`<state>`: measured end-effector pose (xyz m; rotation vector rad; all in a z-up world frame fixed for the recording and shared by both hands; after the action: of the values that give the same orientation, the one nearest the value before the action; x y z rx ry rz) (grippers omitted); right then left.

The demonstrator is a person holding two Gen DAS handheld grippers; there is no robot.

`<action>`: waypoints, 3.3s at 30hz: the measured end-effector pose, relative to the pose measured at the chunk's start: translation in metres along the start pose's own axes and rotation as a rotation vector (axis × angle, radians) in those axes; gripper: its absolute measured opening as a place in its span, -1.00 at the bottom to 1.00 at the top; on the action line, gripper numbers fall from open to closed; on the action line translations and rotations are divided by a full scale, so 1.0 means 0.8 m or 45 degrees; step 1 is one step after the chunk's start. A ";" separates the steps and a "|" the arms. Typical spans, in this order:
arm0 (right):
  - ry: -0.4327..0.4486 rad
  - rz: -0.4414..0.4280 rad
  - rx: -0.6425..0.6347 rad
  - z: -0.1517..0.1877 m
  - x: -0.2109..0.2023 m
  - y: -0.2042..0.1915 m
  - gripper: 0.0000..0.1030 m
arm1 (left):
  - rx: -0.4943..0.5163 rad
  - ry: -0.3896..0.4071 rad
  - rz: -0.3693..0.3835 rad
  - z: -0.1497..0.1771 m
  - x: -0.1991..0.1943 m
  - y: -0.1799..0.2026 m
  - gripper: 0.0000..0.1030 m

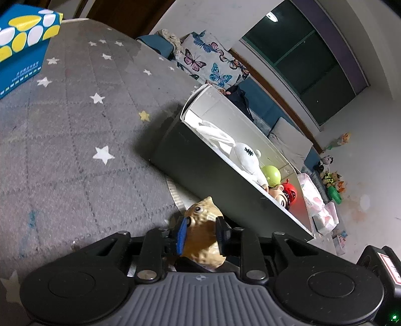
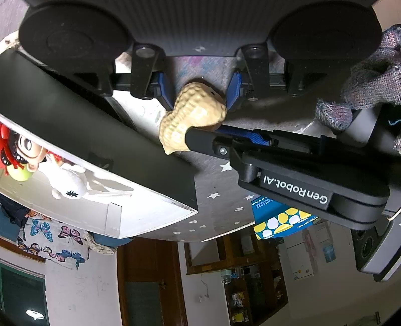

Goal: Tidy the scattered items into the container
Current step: 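Lift the peanut toy with the left gripper over the box, then lower the peanut toy beside the rabbit and open the left gripper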

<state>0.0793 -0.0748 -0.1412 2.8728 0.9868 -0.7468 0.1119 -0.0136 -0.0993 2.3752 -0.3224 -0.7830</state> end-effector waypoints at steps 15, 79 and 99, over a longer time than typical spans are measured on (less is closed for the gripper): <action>0.031 0.001 -0.003 -0.009 -0.015 -0.004 -0.12 | 0.015 0.004 0.008 0.002 -0.009 0.013 -0.35; -0.102 0.107 0.088 -0.082 0.075 0.140 -0.11 | 0.309 -0.012 -0.089 -0.072 0.150 0.078 -0.34; 0.095 0.177 0.095 -0.100 -0.003 0.119 0.24 | 0.560 0.205 -0.105 -0.069 0.074 0.119 -0.34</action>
<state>0.1678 -0.1393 -0.0821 3.0156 0.7704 -0.6852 0.1882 -0.0856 -0.0322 2.8606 -0.3601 -0.5967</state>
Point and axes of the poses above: each gripper's, at about its wrist camera, not at the fingertips, and x roughly the way its jaws point, y to its right, z to its underside, the point moved 10 cm from there along x, roughly the way its jaws point, and after that the axes turned 14 degrees about y, right-handed, at the moved point
